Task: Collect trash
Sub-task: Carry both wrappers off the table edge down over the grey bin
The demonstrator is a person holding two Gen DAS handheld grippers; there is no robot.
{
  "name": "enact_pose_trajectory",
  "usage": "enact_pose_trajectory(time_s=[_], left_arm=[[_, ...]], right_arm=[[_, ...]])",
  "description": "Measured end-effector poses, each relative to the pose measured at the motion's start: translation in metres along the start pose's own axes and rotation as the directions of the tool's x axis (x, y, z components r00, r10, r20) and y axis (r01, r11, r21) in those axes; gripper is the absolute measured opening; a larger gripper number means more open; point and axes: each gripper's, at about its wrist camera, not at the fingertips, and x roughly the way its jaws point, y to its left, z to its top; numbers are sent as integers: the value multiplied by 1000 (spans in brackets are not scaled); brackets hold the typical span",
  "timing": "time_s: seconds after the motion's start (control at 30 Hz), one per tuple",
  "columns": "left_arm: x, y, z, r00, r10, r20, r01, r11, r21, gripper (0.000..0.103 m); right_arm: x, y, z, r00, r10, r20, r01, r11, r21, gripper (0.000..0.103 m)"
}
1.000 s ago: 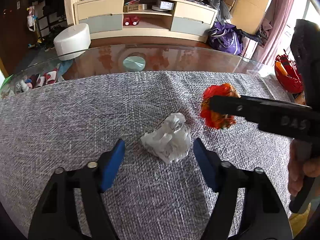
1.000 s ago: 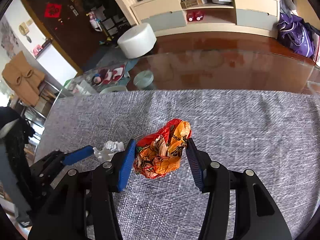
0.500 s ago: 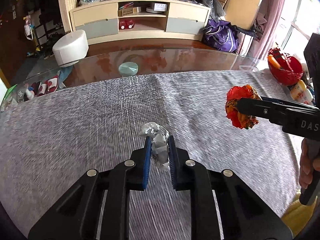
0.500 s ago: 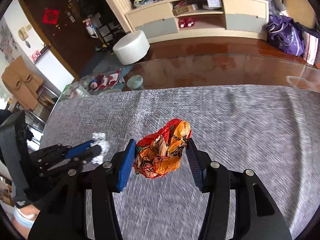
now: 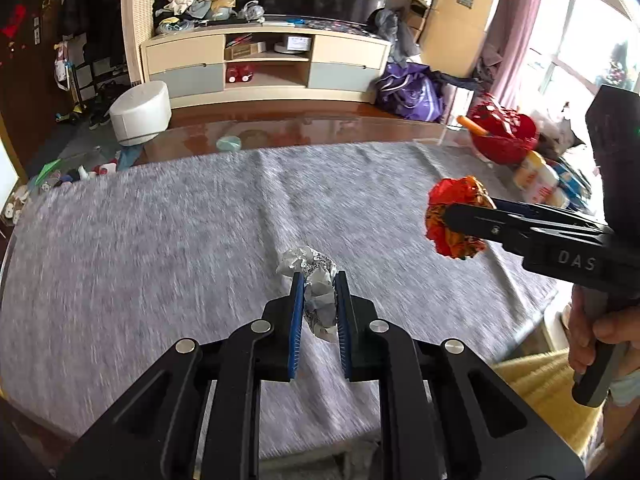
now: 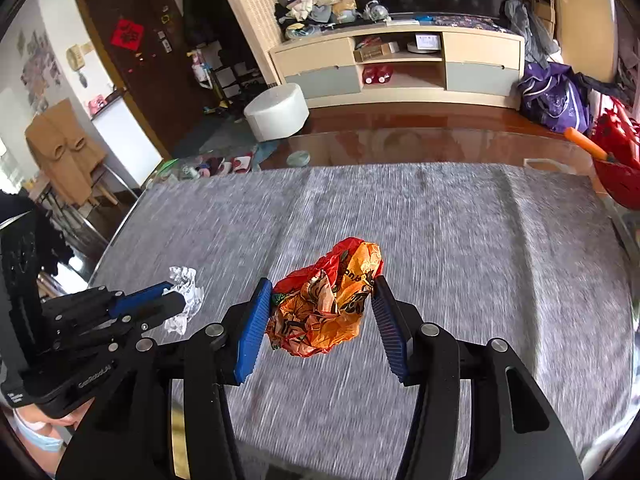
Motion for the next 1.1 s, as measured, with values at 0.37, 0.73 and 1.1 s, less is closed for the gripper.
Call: enact_pose_trajectory(time_s=[0.37, 0.73, 1.1], left_arm=[[-36, -38, -79, 998, -67, -17, 66, 997, -33, 14], [-23, -70, -159, 989, -97, -113, 95, 995, -24, 14], [11, -78, -223, 963, -108, -249, 96, 994, -60, 14]], right_arm=[[-44, 9, -76, 1000, -7, -12, 7, 1000, -6, 52], [-37, 4, -160, 995, 17, -103, -13, 999, 40, 52], [-4, -11, -220, 978, -33, -206, 49, 996, 73, 52]])
